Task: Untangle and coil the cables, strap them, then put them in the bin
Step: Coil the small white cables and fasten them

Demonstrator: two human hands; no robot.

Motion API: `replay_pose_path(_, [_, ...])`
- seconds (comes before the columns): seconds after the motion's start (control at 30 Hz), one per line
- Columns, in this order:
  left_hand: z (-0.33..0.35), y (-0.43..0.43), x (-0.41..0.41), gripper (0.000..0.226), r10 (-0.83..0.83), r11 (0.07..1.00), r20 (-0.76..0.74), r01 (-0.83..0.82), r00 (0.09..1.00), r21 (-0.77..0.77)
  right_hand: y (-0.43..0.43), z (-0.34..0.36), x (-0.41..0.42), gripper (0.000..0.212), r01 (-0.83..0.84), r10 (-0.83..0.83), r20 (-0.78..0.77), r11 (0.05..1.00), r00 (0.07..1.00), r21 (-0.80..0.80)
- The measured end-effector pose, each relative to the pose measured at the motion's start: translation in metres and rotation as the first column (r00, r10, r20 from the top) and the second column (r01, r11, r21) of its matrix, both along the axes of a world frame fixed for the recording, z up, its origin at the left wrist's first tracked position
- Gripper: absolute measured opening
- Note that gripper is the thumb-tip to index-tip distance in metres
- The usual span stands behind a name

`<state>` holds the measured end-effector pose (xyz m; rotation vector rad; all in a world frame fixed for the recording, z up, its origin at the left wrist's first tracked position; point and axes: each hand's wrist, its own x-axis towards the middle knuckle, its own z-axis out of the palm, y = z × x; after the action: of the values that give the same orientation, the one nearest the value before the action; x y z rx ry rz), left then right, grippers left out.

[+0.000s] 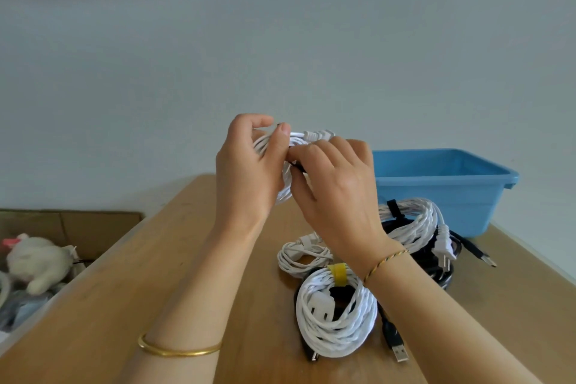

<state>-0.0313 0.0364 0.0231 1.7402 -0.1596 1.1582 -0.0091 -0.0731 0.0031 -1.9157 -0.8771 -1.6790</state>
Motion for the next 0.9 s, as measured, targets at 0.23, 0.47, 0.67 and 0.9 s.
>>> replay_pose_path(0.23, [0.003, -0.003, -0.004, 0.012, -0.094, 0.994, -0.008, 0.094, 0.996, -0.059, 0.001, -0.002, 0.002, 0.010, 0.006, -0.006, -0.005, 0.998, 1.000, 0.060])
replay_pose_path(0.47, [0.005, -0.005, -0.006, 0.017, -0.169, 0.977, -0.038, 0.162, 0.985, -0.142, 0.000, 0.000, 0.000, 0.010, -0.006, 0.005, 0.011, 0.997, 1.000, 0.075])
replay_pose_path(0.67, [0.004, -0.003, -0.005, 0.020, -0.196, 0.967, -0.056, 0.183, 0.979, -0.180, -0.003, 0.005, -0.002, 0.009, -0.035, 0.037, -0.028, 0.996, 0.999, 0.085])
replay_pose_path(0.9, [0.005, -0.004, -0.009, 0.018, -0.229, 0.968, -0.067, 0.219, 0.971, -0.126, -0.007, 0.013, -0.006, 0.018, -0.019, 0.041, -0.184, 0.992, 0.982, 0.121])
